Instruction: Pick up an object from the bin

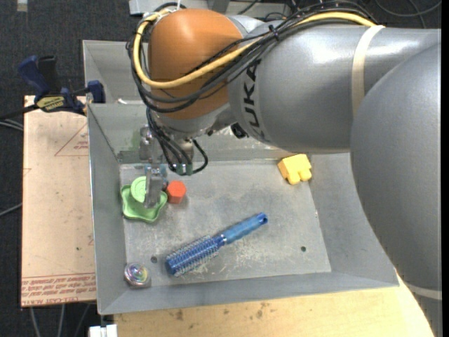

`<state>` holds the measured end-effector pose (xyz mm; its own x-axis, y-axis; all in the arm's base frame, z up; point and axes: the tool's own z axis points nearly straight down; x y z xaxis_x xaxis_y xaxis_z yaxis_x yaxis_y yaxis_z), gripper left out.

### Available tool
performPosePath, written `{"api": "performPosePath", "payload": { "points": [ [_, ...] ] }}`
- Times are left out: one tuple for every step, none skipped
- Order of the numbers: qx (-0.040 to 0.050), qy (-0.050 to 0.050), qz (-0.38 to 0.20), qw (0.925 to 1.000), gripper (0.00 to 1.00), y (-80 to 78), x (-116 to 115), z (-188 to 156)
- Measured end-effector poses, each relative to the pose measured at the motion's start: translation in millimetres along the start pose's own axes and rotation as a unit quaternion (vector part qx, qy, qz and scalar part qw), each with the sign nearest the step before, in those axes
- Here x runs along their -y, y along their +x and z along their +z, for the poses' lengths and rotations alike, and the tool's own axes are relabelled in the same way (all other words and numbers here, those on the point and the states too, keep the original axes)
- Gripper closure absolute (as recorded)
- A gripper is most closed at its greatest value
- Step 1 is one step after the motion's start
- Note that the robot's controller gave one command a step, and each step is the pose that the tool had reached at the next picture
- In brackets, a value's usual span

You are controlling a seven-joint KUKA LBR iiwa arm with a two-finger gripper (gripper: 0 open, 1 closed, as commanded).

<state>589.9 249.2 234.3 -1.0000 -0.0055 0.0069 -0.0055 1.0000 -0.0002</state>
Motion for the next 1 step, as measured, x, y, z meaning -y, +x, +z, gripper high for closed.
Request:
{"api": "performPosePath", "payload": {
  "points": [
    [0.0072, -0.003, 0.077, 0.9970, 0.00, 15.0, 26.9, 132.0]
  ]
}}
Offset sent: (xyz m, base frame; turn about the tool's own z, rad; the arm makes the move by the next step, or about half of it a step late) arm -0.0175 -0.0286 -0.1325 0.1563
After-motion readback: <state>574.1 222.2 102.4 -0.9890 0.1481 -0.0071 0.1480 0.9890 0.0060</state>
